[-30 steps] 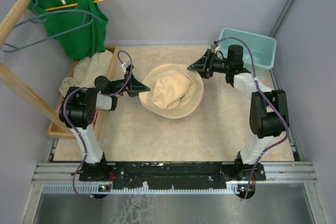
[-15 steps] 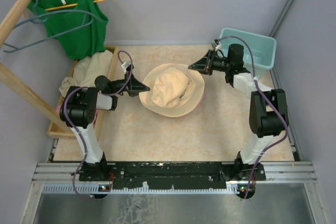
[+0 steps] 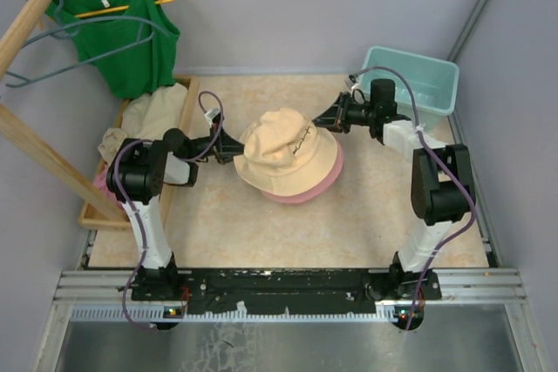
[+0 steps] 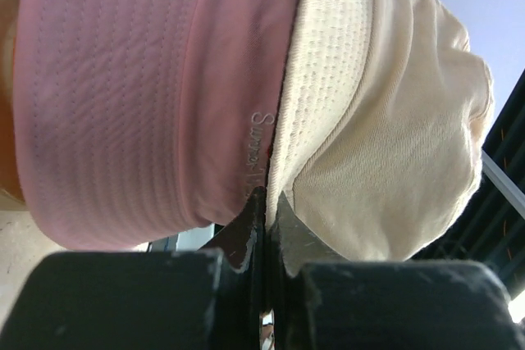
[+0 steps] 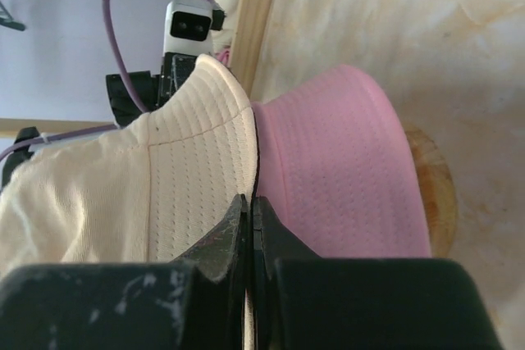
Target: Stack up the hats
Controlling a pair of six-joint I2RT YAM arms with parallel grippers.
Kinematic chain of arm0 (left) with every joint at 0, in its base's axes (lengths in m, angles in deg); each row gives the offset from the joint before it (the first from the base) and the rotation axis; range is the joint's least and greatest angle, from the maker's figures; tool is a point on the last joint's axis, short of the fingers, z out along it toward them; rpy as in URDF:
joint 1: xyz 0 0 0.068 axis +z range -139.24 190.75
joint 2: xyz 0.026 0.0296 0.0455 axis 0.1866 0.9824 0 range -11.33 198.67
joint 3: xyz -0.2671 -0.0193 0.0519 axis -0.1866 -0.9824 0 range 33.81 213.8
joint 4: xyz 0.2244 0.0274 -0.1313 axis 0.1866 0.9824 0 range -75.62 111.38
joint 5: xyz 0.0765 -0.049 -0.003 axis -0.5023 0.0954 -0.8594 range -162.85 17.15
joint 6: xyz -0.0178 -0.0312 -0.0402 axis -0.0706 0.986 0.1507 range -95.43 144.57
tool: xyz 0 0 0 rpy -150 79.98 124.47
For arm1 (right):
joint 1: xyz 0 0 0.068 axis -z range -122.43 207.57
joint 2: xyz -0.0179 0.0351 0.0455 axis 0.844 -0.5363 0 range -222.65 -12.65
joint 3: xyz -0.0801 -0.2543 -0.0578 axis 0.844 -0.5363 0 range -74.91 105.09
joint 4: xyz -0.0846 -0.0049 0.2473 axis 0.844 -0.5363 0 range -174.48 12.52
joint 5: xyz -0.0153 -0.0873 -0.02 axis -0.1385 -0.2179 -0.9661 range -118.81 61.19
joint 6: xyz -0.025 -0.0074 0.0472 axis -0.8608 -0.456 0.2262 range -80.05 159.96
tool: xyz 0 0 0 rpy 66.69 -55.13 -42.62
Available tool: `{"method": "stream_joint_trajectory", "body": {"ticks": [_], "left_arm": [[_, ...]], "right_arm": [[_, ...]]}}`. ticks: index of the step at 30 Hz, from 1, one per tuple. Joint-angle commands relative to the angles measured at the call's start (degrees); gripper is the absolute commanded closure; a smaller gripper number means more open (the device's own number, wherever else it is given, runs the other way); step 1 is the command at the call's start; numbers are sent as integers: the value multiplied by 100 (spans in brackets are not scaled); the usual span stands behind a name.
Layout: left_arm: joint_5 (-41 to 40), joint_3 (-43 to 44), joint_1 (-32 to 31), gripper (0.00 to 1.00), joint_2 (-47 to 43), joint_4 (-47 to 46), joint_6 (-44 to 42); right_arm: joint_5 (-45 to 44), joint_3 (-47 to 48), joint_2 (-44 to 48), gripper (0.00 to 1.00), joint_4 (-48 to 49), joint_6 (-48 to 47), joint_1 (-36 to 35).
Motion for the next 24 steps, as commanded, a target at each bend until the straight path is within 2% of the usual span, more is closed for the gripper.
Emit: {"method": "stream_joint_trajectory", "body": {"ticks": [1, 13, 15, 17, 21, 24], "left_arm": [[259, -63, 131, 99, 286, -1384, -325], [257, -261, 119, 90, -298, -1382, -272], [265, -352, 115, 87, -455, -1385, -274], [258, -423, 121, 85, -572, -1380, -275], [213, -488, 123, 82, -719, -1380, -300], [183, -522, 115, 82, -715, -1380, -327]], "right_arm": [[-602, -99, -121, 100, -517, -738, 139], [-613, -211, 580, 100, -525, -730, 252], [-593, -251, 714, 88, -452, -661, 298], [-595, -308, 924, 67, -353, -536, 332], [-691, -520, 1514, 53, -178, -268, 446], [-800, -828, 2028, 49, -177, -90, 636]]}}
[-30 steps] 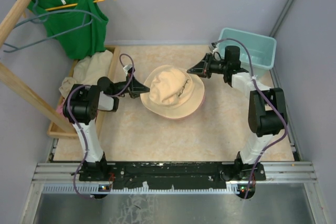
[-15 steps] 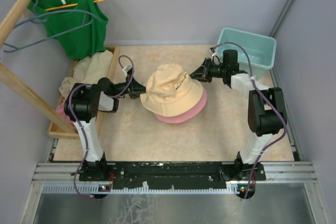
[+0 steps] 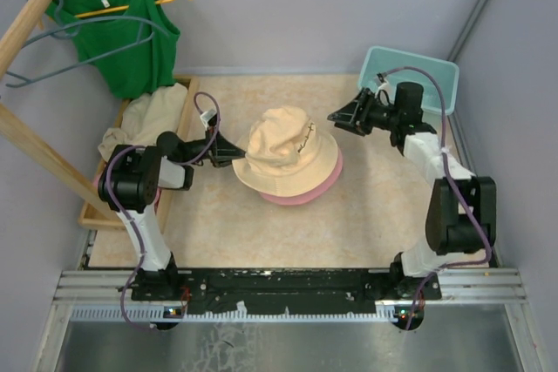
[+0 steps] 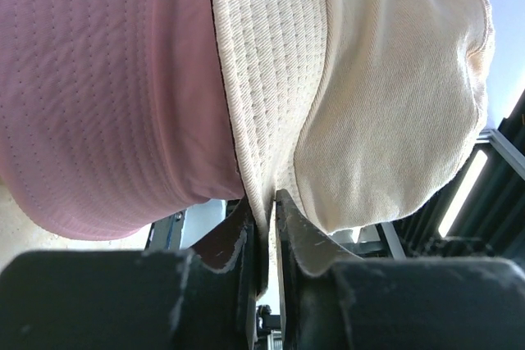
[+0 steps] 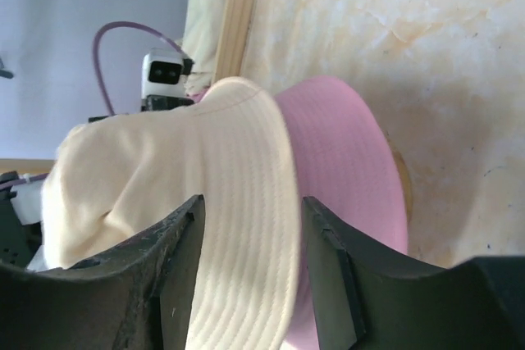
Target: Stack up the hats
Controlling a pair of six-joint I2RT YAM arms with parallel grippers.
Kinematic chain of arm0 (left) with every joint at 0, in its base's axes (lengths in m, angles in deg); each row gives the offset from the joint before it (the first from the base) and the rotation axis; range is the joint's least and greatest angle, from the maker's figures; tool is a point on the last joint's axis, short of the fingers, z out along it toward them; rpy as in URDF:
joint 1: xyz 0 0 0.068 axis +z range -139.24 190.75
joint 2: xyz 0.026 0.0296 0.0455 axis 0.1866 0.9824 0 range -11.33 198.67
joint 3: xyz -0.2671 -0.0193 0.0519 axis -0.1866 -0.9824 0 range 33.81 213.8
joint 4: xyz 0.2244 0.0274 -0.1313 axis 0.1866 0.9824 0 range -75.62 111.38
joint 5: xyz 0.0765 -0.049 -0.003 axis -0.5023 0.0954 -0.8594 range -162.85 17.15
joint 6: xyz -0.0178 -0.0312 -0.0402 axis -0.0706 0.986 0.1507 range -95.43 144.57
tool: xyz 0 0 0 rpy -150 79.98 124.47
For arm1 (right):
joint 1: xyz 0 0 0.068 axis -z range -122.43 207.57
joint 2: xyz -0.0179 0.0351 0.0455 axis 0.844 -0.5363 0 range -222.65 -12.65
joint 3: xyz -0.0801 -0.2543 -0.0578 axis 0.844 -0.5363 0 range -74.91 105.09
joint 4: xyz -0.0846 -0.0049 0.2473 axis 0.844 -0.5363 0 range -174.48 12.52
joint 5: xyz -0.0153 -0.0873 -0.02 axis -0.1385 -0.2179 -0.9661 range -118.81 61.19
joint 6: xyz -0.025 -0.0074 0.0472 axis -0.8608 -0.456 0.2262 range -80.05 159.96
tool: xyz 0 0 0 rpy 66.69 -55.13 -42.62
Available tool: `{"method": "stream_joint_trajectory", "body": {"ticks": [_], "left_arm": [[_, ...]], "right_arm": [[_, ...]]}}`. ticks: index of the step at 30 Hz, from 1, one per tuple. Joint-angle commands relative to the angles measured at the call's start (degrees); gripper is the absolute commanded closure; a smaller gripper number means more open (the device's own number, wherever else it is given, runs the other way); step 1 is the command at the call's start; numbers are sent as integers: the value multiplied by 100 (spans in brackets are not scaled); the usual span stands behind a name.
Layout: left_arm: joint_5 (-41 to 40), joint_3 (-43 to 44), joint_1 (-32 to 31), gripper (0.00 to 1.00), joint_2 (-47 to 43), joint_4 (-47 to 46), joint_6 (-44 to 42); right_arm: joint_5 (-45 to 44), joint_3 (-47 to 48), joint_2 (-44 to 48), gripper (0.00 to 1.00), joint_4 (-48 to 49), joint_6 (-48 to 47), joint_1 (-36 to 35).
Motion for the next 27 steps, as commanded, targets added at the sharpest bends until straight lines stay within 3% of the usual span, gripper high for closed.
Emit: {"method": "stream_joint_trajectory", "body": {"ticks": [1, 10, 16, 27], "left_arm": [[69, -83, 17, 82, -155, -1384, -148], [2, 23, -173, 82, 50, -1384, -289], [-36, 66, -201, 87, 44, -1384, -333], [-38, -35, -235, 88, -8, -1387, -367]], "right_arm": [[-131, -358, 1048, 49, 276, 306, 247], [-16, -1795, 2385, 44, 12, 754, 348], [298, -2709, 2736, 43, 1271, 1776, 347], [357, -3254, 2332, 44, 2852, 2698, 154]]}}
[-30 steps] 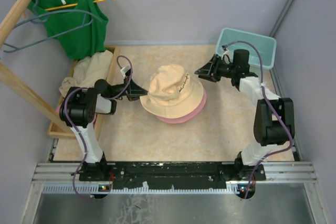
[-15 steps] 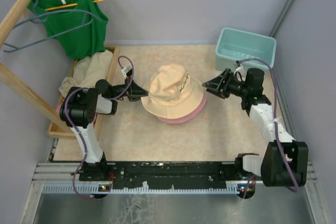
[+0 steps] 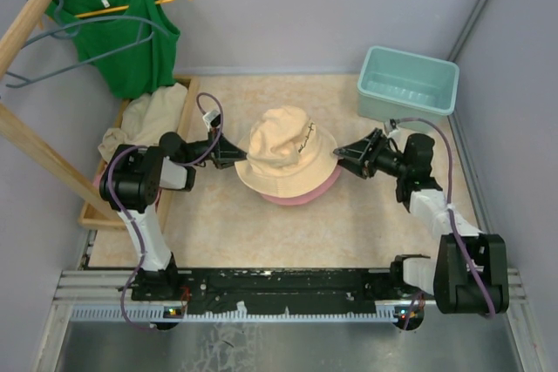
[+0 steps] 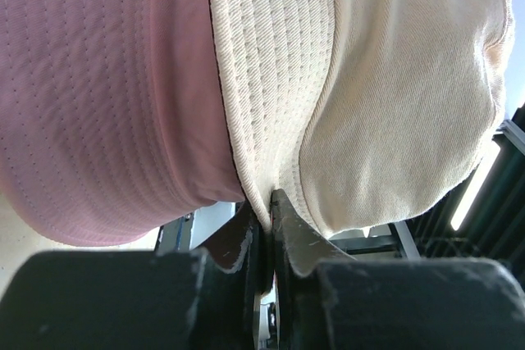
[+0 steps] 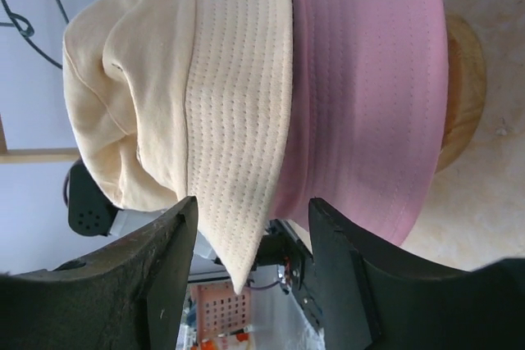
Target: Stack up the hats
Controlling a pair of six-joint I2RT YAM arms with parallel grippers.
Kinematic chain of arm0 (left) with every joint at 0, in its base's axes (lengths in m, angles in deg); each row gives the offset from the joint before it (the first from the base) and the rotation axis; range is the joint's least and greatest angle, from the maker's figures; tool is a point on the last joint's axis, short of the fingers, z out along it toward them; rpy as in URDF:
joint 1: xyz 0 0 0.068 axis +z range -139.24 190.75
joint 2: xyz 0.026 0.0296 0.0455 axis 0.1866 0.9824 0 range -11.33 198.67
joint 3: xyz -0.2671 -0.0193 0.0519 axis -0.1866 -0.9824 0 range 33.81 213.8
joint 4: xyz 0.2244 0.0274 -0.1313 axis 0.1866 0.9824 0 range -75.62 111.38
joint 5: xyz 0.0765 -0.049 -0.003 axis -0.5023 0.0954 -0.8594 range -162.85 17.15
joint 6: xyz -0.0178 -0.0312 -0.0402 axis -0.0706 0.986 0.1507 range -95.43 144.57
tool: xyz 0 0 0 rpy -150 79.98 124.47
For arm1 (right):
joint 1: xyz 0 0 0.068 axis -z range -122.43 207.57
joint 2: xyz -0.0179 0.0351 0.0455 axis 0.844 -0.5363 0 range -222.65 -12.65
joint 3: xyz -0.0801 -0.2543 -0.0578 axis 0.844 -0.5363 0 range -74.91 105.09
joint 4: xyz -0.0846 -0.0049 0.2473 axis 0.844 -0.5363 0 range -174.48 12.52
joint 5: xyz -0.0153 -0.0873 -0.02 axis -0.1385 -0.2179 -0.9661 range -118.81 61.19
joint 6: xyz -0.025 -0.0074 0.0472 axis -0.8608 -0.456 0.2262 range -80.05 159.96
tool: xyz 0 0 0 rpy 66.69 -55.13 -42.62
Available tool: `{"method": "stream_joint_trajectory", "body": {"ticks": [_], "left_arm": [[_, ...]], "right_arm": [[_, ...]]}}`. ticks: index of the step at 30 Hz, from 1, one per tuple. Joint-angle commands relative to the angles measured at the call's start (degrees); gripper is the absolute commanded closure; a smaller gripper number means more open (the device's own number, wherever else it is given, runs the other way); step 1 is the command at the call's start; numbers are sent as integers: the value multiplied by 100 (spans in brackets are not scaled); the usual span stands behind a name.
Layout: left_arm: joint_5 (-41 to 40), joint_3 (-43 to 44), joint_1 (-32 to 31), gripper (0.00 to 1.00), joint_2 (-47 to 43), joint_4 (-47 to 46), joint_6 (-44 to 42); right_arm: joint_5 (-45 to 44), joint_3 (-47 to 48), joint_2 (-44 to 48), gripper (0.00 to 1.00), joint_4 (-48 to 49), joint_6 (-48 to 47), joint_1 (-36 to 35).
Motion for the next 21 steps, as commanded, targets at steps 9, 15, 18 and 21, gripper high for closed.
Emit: {"method": "stream_joint_trajectory", "body": {"ticks": [9, 15, 18, 21], "left_arm": [[-52, 40, -97, 85, 35, -1384, -144], [-94, 209, 13, 75, 67, -1384, -56], [-116, 315, 17, 75, 168, -1384, -22], [-154, 375, 17, 74, 226, -1384, -18]], "right_arm": [[-22, -22, -219, 99, 688, 192, -424], [157, -180, -75, 100, 397, -75, -18], [184, -139, -85, 100, 263, -193, 5], [183, -133, -92, 100, 287, -189, 5]]}}
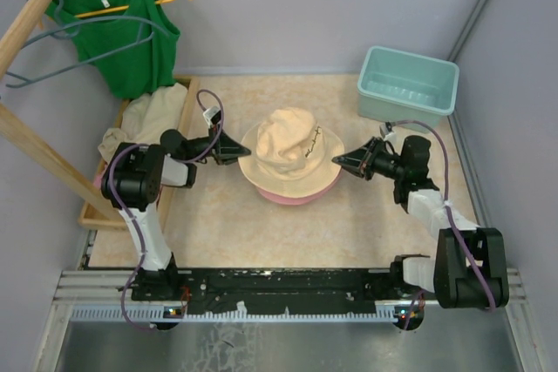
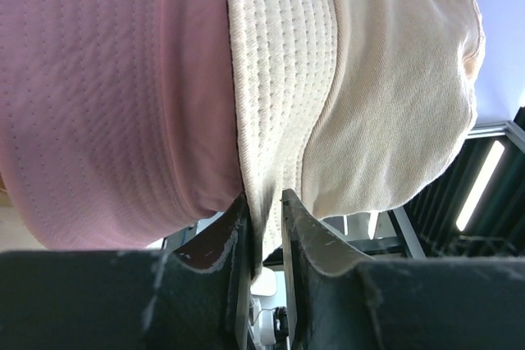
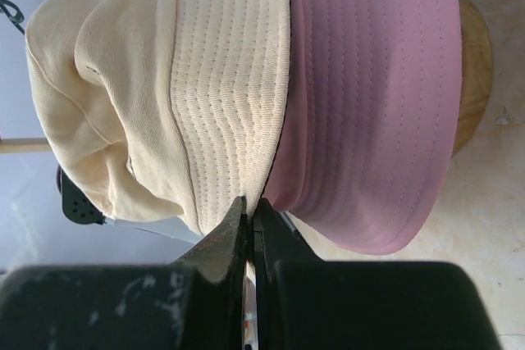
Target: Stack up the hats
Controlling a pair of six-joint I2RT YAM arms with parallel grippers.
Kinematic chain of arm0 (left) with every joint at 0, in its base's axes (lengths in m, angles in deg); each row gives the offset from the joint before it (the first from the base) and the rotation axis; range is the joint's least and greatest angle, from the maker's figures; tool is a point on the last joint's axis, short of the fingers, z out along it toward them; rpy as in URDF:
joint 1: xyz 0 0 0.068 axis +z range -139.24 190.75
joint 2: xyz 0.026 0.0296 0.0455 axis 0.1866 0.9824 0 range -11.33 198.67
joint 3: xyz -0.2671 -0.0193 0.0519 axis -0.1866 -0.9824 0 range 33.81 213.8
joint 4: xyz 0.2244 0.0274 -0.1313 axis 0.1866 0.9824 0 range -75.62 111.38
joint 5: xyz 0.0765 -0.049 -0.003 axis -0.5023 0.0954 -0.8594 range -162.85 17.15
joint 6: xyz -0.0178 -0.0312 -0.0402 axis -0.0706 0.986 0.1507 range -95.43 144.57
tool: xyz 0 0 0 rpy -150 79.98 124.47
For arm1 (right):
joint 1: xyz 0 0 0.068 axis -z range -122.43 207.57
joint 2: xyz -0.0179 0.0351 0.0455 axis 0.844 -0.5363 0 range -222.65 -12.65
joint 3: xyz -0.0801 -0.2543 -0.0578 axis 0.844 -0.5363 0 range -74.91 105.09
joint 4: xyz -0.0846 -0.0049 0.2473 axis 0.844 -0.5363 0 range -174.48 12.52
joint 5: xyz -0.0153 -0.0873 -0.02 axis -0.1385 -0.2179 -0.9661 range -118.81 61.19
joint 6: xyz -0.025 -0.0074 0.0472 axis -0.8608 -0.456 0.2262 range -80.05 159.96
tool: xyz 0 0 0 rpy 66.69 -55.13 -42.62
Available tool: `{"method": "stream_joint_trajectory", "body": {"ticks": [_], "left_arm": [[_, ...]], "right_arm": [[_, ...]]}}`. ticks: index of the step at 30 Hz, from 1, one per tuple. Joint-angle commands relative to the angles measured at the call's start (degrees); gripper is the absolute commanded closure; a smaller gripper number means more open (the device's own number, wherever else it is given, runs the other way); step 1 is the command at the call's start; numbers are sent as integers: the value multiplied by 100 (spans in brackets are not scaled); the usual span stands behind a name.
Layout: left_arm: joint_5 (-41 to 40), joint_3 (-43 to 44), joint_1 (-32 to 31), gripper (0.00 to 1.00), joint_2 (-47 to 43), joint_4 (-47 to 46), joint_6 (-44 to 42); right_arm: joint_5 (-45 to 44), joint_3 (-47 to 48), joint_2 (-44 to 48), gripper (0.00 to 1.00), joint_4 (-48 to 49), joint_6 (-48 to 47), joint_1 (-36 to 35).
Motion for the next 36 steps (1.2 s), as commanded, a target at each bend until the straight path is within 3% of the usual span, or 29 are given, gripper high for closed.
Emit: {"method": "stream_joint_trajectory", "body": {"ticks": [1, 11, 16, 24, 30, 36], "left_arm": [[-105, 184, 24, 74, 153, -1388, -17], [-15, 641, 186, 73, 409, -1384, 85], [-18, 727, 287, 81, 530, -1388, 125], [1, 689, 272, 81, 560, -1385, 101], [-82, 408, 252, 99, 560, -1385, -32], [-159, 153, 260, 100, 640, -1384, -197]], "right_arm": [[95, 28, 126, 100, -34, -230, 67], [115, 68, 123, 100, -185, -313, 66], [115, 106, 107, 100, -226, -321, 66], [132, 80, 77, 100, -256, -348, 58], [133, 52, 52, 100, -237, -360, 58], [116, -2, -33, 100, -290, -501, 56]]}}
